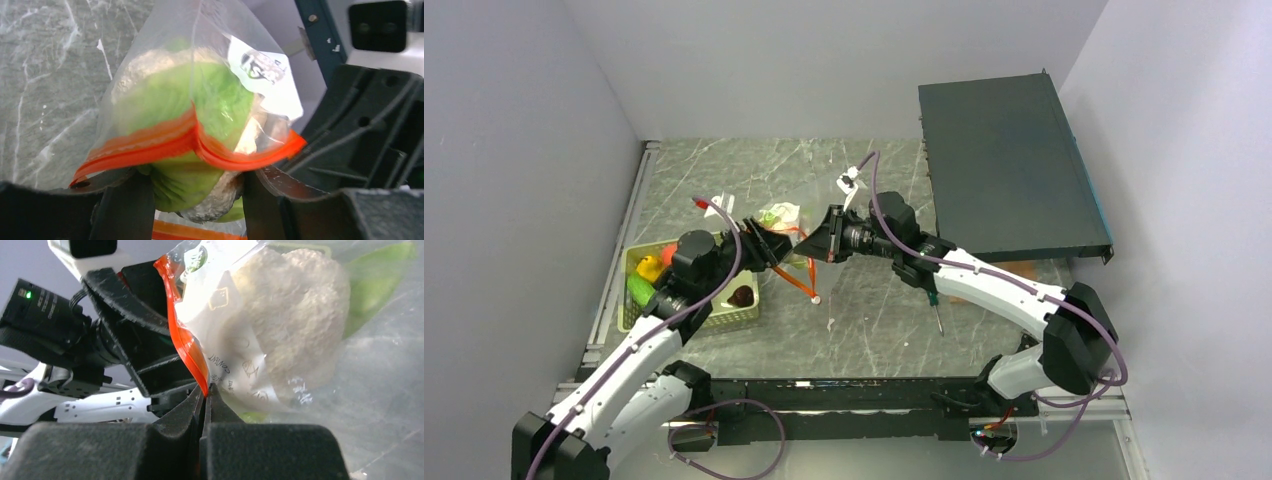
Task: Place the food in the zip-top bag and seal the zipper
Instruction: Place the fake vegetable in the zipper food storage bag.
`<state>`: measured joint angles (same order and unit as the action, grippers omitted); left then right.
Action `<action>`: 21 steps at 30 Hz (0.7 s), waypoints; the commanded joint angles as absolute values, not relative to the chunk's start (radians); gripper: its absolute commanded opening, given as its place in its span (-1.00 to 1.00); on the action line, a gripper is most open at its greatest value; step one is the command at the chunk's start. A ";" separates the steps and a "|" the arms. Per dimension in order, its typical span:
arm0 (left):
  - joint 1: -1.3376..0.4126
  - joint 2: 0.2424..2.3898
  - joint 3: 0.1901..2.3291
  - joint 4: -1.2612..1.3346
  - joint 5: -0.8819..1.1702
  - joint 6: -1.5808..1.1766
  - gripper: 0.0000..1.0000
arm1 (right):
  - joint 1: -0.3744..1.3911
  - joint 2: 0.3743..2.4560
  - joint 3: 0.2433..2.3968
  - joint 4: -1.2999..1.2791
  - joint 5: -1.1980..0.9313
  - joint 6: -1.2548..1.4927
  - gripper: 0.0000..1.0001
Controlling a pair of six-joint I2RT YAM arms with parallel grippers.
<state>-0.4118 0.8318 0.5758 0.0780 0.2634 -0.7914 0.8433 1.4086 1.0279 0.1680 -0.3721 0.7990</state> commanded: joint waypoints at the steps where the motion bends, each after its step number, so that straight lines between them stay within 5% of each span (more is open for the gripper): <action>1: -0.437 0.819 0.582 0.209 0.240 -0.800 -0.60 | 0.828 1.439 1.033 0.268 -0.436 0.879 -1.00; 7: -0.442 0.912 0.652 0.076 0.367 -0.759 -0.41 | 0.793 1.433 1.022 0.326 -0.454 0.944 -1.00; 15: -0.443 0.911 0.680 -0.013 0.422 -0.721 0.81 | 0.759 1.429 1.011 0.346 -0.470 0.968 -1.00; 21: -0.442 0.909 0.800 -0.241 0.440 -0.708 0.98 | 0.731 1.418 0.973 0.337 -0.465 0.956 -1.00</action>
<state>-0.4404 0.9268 0.6895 -0.1230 0.3996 -0.7300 0.7486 1.4399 0.9878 0.2924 -0.4522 0.9527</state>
